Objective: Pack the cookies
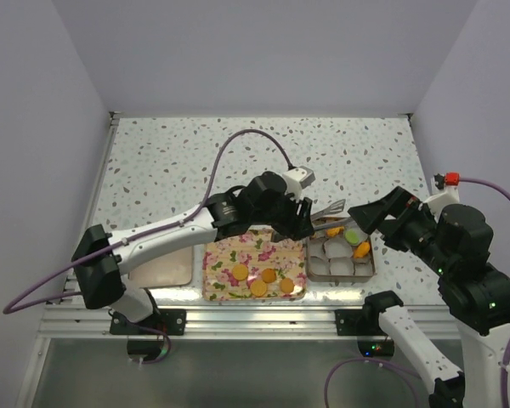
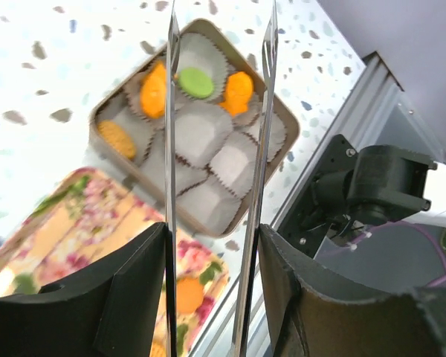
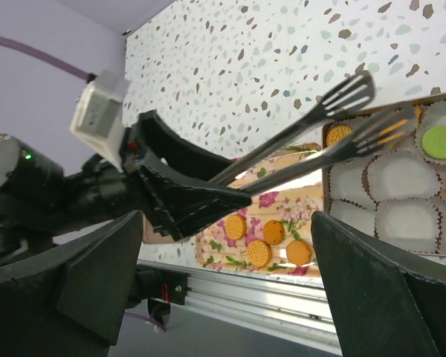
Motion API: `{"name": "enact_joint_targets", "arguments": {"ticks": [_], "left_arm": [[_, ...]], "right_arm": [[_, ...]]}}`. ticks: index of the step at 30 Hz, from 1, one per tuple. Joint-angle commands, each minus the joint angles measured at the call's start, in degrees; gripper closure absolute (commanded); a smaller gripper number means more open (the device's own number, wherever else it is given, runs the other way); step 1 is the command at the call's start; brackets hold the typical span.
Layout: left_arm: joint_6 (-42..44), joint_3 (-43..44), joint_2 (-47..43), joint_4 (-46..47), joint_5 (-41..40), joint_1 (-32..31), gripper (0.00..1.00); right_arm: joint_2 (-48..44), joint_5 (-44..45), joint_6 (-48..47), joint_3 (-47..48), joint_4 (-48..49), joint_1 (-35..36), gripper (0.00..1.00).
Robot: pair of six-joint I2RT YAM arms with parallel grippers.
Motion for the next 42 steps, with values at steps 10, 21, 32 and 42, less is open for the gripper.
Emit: {"name": "enact_joint_targets", "arguments": {"ticks": [10, 21, 32, 42], "left_arm": [[4.65, 1.28, -13.61, -35.91, -16.62, 0.27, 0.44], [-2.21, -4.34, -27.06, -50.25, -17.41, 0.00, 0.45], [-8.54, -14.01, -38.23, -56.93, -14.87, -0.61, 0.44], [-10.47, -16.65, -37.44, -54.39, -13.81, -4.65, 0.44]], "right_arm": [[-1.38, -1.07, 3.27, -1.24, 5.83, -0.02, 0.01], [-4.89, -0.72, 5.38, -2.55, 5.48, -0.02, 0.01], [-7.80, -0.81, 7.84, -4.57, 4.25, -0.02, 0.01], [-8.94, -0.99, 8.90, -5.37, 2.76, -0.02, 0.01]]}}
